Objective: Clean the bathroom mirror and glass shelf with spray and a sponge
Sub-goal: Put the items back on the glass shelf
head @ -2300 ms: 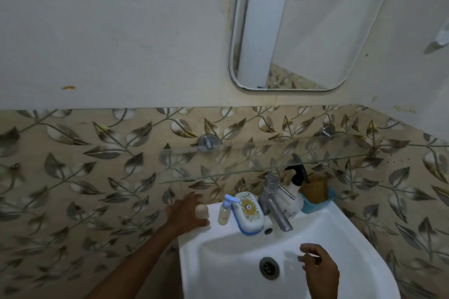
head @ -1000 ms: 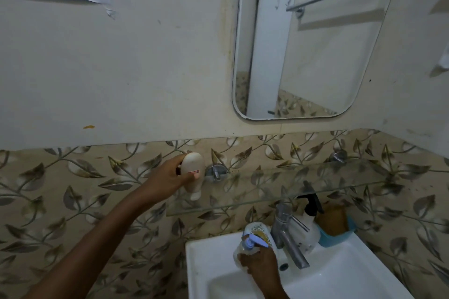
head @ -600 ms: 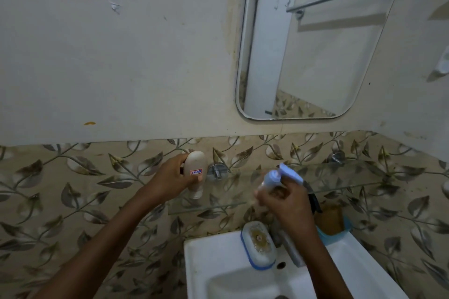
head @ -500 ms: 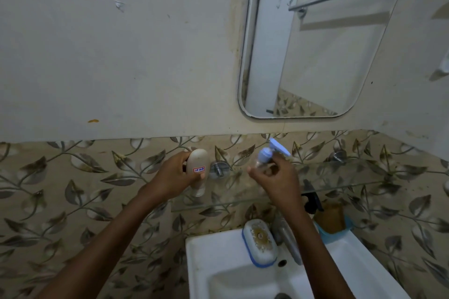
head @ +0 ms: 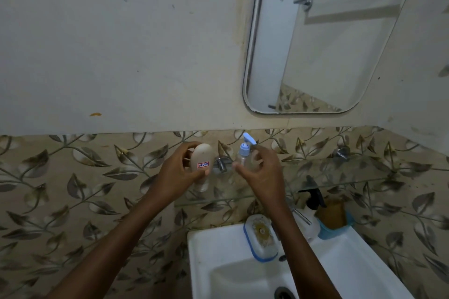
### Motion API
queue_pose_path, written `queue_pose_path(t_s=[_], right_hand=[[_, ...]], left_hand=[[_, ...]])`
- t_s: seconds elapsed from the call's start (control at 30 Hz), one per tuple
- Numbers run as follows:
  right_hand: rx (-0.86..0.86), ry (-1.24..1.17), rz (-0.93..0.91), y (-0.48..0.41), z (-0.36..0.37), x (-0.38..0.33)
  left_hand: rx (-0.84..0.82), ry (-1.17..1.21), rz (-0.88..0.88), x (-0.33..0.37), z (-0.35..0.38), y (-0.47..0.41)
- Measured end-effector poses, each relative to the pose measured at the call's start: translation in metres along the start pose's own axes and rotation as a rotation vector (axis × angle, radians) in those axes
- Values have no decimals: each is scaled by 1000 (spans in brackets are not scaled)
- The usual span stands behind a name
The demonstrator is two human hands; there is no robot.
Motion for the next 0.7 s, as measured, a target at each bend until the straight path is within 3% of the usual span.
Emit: queue_pose_path(t_s=[0.07, 0.13, 0.2, 0.3, 0.43, 0.6, 0.7], right_hand=[[263, -125, -33, 26, -27, 2], [394, -159, 41, 66, -37, 24], [338, -66, 252, 102, -18, 81], [-6, 101, 565, 139, 29, 164], [-180, 438, 671, 150, 51, 200], [-161, 453, 641, 145, 51, 197], [7, 281, 591, 147, 22, 169]], left_hand=[[27, 25, 20, -1, 0, 3], [38, 22, 50, -2, 1, 6], [41, 28, 54, -4, 0, 6], [54, 26, 68, -5, -1, 8], [78, 39, 82, 2, 0, 14], [63, 53, 90, 6, 2, 19], [89, 38, 99, 6, 0, 21]])
Point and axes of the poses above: each hand's wrist, its own y-axis away from the middle knuckle, its own z-axis out of the palm, x = y × z, the point moved 6 cm from there along -y, towards the middle knuckle, and after that the axes turned 3 degrees about -z, right-handed, at the moved point
